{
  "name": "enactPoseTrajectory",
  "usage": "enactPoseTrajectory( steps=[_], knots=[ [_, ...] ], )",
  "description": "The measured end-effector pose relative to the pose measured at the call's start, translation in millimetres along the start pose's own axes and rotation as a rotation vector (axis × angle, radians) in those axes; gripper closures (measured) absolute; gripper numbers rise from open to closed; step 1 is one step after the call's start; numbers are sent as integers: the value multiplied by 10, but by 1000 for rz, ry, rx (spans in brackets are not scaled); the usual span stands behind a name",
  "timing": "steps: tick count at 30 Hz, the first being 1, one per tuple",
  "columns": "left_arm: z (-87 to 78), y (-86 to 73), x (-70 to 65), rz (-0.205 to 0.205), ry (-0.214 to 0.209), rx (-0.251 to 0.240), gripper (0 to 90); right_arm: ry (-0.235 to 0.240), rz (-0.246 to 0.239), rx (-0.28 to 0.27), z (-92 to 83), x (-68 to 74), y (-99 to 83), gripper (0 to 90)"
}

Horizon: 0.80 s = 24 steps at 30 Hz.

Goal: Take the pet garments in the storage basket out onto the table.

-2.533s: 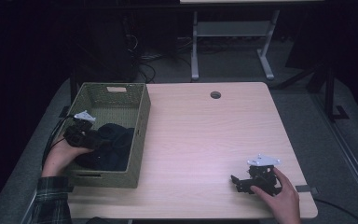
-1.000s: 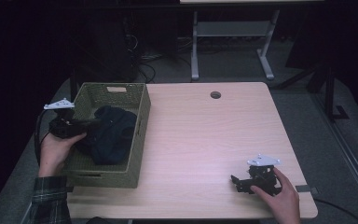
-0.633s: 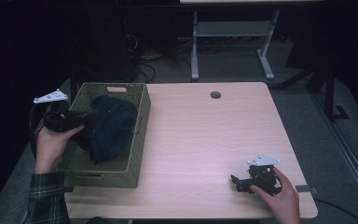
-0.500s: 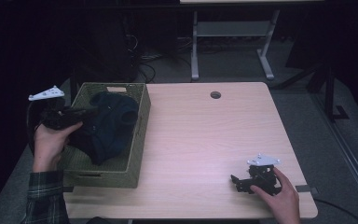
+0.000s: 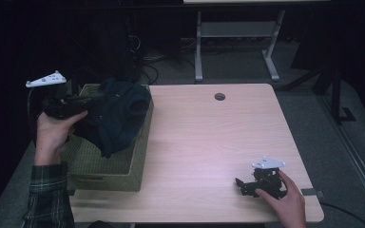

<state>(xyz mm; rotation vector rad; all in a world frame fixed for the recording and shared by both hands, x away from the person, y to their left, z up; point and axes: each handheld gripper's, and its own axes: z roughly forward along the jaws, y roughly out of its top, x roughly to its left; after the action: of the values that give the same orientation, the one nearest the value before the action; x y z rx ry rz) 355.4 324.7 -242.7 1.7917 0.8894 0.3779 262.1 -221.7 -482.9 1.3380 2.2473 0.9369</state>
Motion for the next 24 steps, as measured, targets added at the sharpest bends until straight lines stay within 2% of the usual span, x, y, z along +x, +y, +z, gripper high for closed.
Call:
enactPoseTrajectory(
  steps=[11,24],
  knots=[
    [165,249,-188,35,-69,-27,856,0,1,0,0,1,0,5],
    [427,503,-485,72,-149,-42,857,0,2,1,-2,2,1,5]
  ],
)
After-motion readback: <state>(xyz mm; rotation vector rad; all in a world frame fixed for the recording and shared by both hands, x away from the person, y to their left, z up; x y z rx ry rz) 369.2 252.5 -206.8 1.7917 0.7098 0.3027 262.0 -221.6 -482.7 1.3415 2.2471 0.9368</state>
